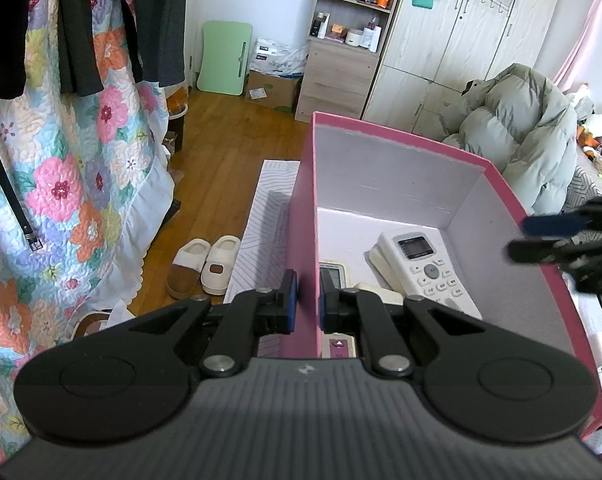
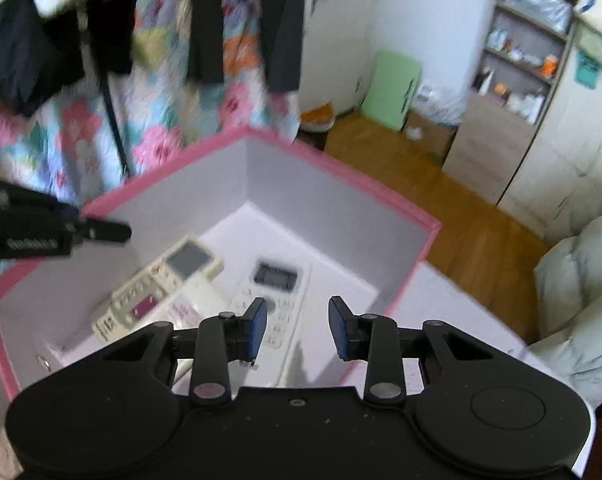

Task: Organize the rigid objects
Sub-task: 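Open the right tool to drop the white remote in the box, then move the right tool to the table and close on the white power bank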

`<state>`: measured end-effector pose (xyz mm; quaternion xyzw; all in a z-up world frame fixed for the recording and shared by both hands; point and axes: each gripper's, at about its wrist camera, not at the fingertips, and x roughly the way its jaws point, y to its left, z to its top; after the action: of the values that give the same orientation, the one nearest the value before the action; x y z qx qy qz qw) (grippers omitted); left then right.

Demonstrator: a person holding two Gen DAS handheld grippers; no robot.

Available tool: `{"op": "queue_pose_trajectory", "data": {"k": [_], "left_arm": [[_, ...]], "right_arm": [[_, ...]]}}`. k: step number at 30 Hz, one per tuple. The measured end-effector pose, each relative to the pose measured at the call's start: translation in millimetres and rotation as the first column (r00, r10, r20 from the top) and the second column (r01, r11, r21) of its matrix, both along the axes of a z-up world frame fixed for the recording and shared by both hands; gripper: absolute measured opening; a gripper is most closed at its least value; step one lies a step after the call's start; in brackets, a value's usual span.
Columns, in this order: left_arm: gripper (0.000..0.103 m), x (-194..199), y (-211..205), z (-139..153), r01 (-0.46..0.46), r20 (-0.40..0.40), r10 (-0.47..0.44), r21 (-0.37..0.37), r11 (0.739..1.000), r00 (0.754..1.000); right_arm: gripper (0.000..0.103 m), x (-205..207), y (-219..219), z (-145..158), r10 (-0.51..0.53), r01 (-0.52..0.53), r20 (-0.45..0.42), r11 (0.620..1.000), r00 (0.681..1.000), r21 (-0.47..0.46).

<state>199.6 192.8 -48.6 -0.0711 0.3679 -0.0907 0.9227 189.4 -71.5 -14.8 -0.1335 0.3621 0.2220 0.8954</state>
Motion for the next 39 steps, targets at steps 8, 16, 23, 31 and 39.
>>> {"op": "queue_pose_trajectory", "data": {"k": [8, 16, 23, 31, 39], "left_arm": [[0.010, 0, -1, 1, -0.002, -0.001, 0.002, 0.003, 1.000, 1.000], [0.010, -1, -3, 1, -0.010, -0.003, 0.010, 0.018, 1.000, 1.000], [0.010, -1, -2, 3, -0.014, -0.005, 0.014, 0.006, 1.000, 1.000], [0.010, 0, 0, 4, -0.010, -0.004, 0.010, 0.004, 1.000, 1.000], [0.010, 1, 1, 5, -0.010, -0.002, 0.010, 0.009, 1.000, 1.000]], "right_arm": [[0.050, -35, -61, 30, -0.098, 0.098, 0.047, 0.995, 0.994, -0.014], [0.050, -29, -144, 17, -0.270, 0.277, -0.138, 0.960, 0.953, 0.037], [0.050, -17, -195, -56, -0.423, 0.471, -0.365, 0.881, 0.829, 0.048], [0.055, 8, -222, -85, -0.506, 0.572, -0.443, 0.820, 0.740, 0.019], [0.073, 36, -225, -99, -0.530, 0.580, -0.432, 0.814, 0.730, -0.020]]}}
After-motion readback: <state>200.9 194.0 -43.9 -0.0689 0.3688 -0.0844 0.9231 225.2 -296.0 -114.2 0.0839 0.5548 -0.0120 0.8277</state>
